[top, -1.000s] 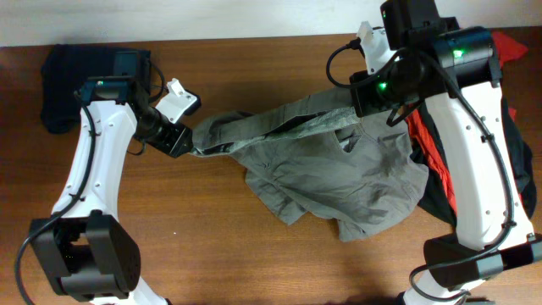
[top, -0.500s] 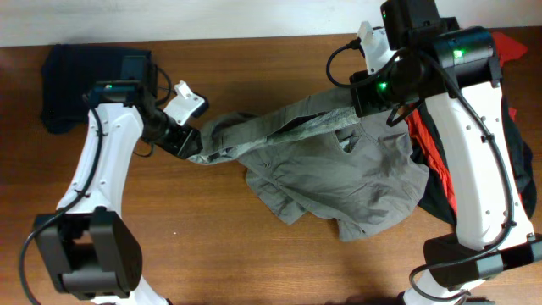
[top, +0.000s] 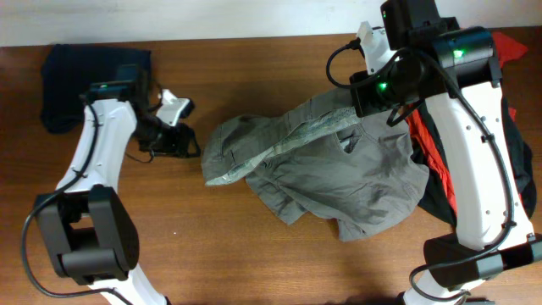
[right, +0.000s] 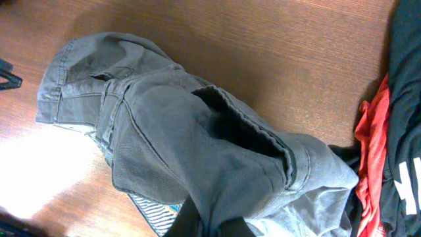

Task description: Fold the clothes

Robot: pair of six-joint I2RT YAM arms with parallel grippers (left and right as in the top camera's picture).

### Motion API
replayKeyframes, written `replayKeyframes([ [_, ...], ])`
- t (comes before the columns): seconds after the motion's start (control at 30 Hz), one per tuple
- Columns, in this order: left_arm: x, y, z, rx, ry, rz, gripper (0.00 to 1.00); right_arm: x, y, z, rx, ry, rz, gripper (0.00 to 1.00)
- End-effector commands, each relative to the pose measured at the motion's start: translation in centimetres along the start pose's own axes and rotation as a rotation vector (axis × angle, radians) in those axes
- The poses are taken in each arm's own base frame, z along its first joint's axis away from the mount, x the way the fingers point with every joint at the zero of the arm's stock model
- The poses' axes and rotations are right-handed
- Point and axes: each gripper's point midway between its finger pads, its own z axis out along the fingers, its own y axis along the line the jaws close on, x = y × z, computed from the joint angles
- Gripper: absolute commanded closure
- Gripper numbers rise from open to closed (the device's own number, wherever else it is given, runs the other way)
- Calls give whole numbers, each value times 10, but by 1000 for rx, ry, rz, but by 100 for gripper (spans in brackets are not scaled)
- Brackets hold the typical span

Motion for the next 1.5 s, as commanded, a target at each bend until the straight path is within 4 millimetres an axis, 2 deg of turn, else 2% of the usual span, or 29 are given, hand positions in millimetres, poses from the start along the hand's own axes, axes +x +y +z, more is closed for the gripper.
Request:
replayKeyframes([
  [0.0,10,-33,13,240,11,-146,48,-2,0,-11,18,-33,-19,96],
  [0.07,23,-47,33,365,23,-176,48,-2,0,-11,18,-33,-20,96],
  [0.13,26,-54,46,456,-10,-178,48,-2,0,-11,18,-33,-28,96],
  [0.23,32,-52,63,485,-23,-222,48,-2,0,-11,19,-33,-41,96],
  [0.27,34,-50,67,484,-26,-226,45,-2,0,-11,19,-33,-41,96],
  [0.43,39,-32,73,414,-27,-238,39,-2,0,-11,18,-33,-41,96],
  [0.53,35,-29,76,397,-40,-239,36,-2,0,-11,18,-33,-41,96],
  [0.67,27,-31,84,397,-68,-273,35,-2,0,-11,18,-34,-41,96],
  [0.97,12,-53,99,414,-84,-319,37,-2,0,-11,18,-34,-41,96],
  [1.0,7,-56,100,417,-89,-338,43,-2,0,-11,18,-33,-41,96],
  [1.03,4,-59,101,420,-97,-344,66,-2,0,-11,18,-33,-41,96],
  [1.07,0,-62,102,423,-105,-347,96,-2,0,-11,18,-33,-41,96],
  [1.13,-5,-66,102,430,-118,-337,99,-2,0,-11,18,-33,-41,96],
  [1.2,-15,-76,89,509,-152,-302,99,-2,0,-11,19,-34,-42,96],
  [1.33,-50,-89,27,603,-292,-209,99,-6,0,-12,19,-51,-45,96],
  [1.4,-68,-94,-15,595,-395,-145,99,-10,0,-17,20,-73,-55,96],
  [1.47,-84,-103,-67,574,-518,-60,99,-16,1,-27,23,-111,-80,96],
])
